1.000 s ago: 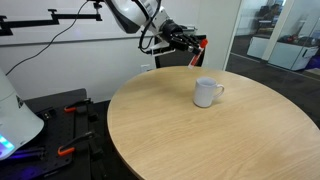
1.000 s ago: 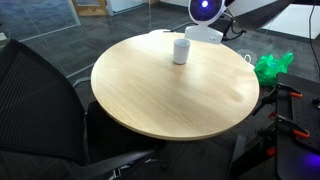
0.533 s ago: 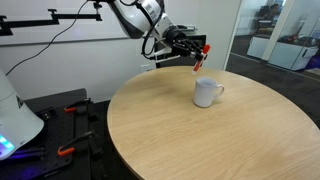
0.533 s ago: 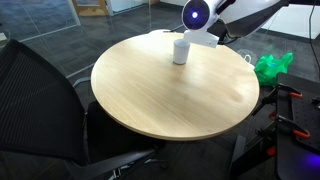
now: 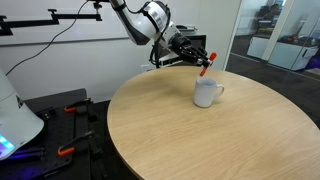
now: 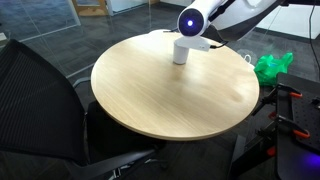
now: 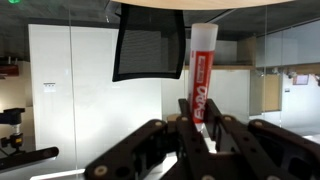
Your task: Place the red marker inside the white mug
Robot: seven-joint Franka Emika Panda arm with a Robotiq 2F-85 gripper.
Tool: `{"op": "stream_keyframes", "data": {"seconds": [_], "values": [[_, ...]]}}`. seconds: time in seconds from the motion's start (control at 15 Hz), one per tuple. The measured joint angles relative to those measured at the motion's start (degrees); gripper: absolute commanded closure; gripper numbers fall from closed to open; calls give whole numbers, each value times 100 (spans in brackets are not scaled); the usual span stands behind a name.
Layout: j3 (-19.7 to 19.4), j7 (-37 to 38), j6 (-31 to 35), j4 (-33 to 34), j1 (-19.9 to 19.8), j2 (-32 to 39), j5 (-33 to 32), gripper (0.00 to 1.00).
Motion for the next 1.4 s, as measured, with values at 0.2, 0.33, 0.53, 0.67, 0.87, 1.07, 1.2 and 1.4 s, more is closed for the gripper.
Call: {"op": "stream_keyframes", "data": {"seconds": [0.2, 0.33, 0.53, 0.67, 0.87, 1.07, 1.2, 1.4], "values": [[12, 0, 101, 95, 0, 105, -200, 95], [19, 0, 173, 152, -1, 178, -318, 95], [21, 20, 304, 221, -10, 303, -480, 95], [21, 149, 368, 275, -22, 411, -636, 95], [21, 358, 461, 357, -51, 597, -849, 95], [23, 432, 567, 452, -91, 770, -979, 53], [34, 432, 606, 484, -104, 842, -1019, 41], [87, 432, 613, 487, -108, 856, -1036, 17]]}}
